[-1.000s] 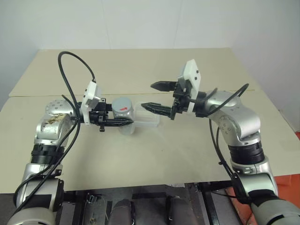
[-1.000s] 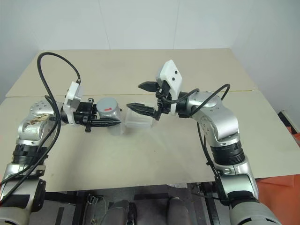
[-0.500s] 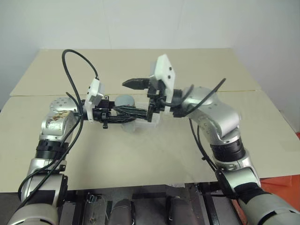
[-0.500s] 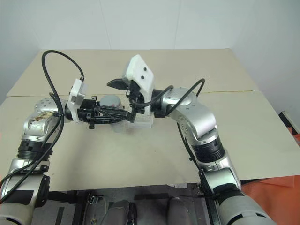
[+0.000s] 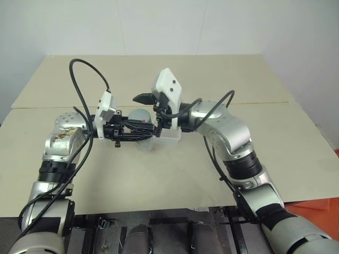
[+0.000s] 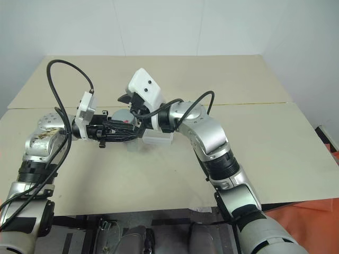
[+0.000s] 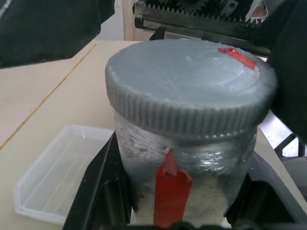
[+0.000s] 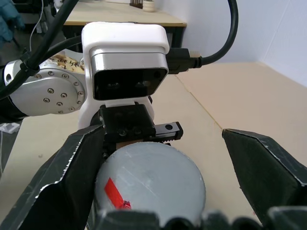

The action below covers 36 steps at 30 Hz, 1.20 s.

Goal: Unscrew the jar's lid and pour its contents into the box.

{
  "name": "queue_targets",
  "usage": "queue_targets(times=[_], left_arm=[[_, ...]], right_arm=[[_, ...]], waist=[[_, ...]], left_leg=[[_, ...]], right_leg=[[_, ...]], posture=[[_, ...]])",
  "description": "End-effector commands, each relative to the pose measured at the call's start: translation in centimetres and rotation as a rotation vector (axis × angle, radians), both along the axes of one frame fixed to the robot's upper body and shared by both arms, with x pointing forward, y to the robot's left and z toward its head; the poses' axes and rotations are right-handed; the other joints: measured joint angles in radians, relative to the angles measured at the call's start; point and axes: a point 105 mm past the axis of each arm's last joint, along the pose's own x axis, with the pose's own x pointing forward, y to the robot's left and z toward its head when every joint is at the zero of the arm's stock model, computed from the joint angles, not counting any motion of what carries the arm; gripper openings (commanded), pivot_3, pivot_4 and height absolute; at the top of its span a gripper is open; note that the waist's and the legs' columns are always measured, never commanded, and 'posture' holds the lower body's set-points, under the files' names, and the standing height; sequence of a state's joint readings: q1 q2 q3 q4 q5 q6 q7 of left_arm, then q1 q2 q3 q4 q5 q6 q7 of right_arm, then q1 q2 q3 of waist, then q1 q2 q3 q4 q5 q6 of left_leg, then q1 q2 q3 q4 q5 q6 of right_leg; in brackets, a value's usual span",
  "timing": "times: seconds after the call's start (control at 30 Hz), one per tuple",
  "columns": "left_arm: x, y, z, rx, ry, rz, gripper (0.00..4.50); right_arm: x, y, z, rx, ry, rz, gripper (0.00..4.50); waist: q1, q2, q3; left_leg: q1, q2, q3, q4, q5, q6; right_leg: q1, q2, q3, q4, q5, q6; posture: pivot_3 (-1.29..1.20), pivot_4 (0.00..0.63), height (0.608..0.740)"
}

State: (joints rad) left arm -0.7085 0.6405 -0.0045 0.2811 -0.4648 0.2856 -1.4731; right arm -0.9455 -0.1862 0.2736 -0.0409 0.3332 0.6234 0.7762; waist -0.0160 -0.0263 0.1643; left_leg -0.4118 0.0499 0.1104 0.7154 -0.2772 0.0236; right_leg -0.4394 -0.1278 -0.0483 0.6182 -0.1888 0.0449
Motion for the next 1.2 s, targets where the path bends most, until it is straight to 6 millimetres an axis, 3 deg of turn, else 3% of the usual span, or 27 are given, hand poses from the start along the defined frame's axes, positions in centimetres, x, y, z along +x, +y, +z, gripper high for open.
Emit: queue_targets(times=[0.03, 1.2], left_arm=[[-0.3, 0.3, 1.3, 0.000, -0.063, -0.002, 1.96], [-0.8, 0.5, 1.8, 0.008, -0.080, -0.014, 1.96]], right_arm=[[0.0, -0.5, 1.2, 0.014, -0.060, -0.009, 4.46], [3.1, -7.9, 1.2, 0.033, -0.046, -0.266, 4.46]], waist=[[0.000, 0.000, 0.000], [0.001, 0.000, 0.000]], left_leg=[[0.000, 0.000, 0.000, 0.000, 0.000, 0.000], [0.000, 0.000, 0.000, 0.000, 0.000, 0.000]], right_leg=[[0.000, 0.000, 0.000, 0.000, 0.000, 0.000], [0.000, 0.000, 0.000, 0.000, 0.000, 0.000]], posture=[[0.00, 0.150, 0.740], [0.00, 0.150, 0.740]])
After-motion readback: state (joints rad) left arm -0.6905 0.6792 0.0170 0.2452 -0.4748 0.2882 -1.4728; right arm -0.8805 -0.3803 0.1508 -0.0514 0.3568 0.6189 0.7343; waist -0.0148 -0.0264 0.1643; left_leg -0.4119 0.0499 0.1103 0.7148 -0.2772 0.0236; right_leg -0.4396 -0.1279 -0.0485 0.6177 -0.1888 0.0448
